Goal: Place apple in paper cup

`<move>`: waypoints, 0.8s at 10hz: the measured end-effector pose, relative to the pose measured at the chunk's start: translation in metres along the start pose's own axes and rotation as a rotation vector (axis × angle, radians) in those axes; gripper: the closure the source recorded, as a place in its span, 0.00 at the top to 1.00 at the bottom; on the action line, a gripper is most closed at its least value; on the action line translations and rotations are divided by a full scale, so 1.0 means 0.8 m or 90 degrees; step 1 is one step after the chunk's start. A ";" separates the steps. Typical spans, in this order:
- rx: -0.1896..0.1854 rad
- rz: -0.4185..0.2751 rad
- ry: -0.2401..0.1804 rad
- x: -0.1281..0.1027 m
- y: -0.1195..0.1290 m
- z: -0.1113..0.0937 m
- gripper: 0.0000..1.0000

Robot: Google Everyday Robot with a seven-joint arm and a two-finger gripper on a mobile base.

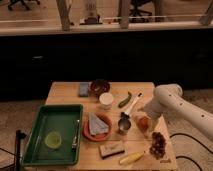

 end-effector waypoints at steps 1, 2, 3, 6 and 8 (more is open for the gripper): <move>-0.001 -0.003 -0.003 -0.002 0.002 0.001 0.51; -0.003 -0.008 -0.006 -0.005 0.004 0.001 0.39; -0.003 -0.010 -0.006 -0.006 0.005 0.001 0.32; -0.001 -0.014 -0.001 -0.004 0.008 -0.006 0.04; 0.000 -0.027 0.005 -0.007 0.003 -0.015 0.00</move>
